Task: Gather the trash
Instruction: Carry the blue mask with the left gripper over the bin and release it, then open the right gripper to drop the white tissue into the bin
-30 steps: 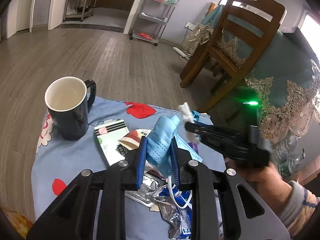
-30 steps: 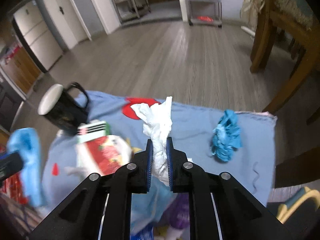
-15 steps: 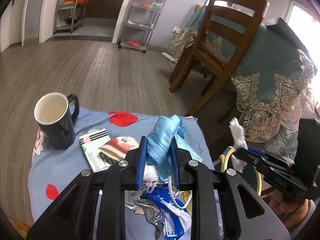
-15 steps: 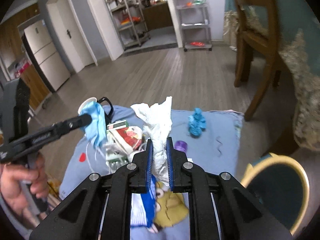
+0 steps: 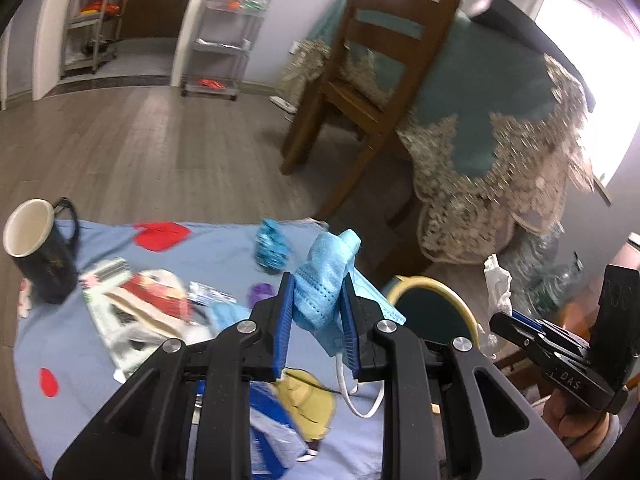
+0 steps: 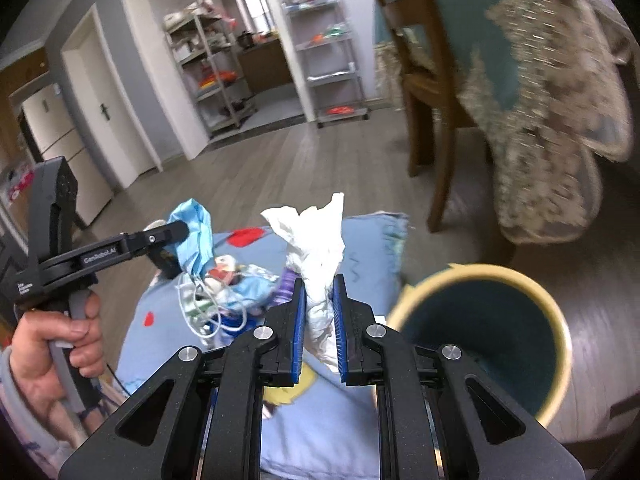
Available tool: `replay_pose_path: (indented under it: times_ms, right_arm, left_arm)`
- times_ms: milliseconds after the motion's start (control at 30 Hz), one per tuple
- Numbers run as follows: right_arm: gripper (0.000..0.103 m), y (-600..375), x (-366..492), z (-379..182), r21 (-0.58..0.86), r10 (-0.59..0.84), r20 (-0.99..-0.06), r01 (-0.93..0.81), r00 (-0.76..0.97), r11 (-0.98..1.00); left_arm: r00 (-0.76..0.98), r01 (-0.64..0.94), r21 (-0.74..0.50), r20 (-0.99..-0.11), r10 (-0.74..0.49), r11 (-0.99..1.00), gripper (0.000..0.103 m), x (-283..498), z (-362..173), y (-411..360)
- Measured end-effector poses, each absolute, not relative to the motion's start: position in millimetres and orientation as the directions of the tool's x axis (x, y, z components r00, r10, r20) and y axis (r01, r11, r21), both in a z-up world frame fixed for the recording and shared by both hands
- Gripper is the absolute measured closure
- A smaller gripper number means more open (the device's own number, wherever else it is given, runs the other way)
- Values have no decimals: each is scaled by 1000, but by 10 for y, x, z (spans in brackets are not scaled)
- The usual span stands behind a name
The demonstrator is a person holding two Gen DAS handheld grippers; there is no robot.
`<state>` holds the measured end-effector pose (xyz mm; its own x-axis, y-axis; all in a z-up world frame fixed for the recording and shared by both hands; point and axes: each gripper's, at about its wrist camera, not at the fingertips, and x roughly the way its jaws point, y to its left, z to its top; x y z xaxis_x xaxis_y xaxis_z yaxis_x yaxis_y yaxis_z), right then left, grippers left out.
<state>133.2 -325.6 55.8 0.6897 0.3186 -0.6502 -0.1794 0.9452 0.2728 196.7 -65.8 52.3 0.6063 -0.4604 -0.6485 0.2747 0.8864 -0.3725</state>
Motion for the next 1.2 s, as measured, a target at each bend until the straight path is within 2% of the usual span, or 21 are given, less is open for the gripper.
replay_pose_path:
  times_ms: [333,567,933,1200]
  right_arm:
    - [88,-3803,1152,437,346,272,-630,-51,728,937]
    - [88,-4000,1171,293,331,202,-671,44,713,943]
    - [88,-4275,1190,99,331,145,-713,147,686,932]
    - [87,-4328,1223,14,315,117,-736,185,667,931]
  left_arm:
    - [522,385,-367,-670,-528,847,81,1884,387,-1411]
    - [447,430,-393,-689,-570,813,81,1932,194,-1950]
    - [317,468,-402,-756,-574,787,79,2091,-366,-2706]
    - [301,459,-388,-779,-551,799,51,2123,-549,-2712]
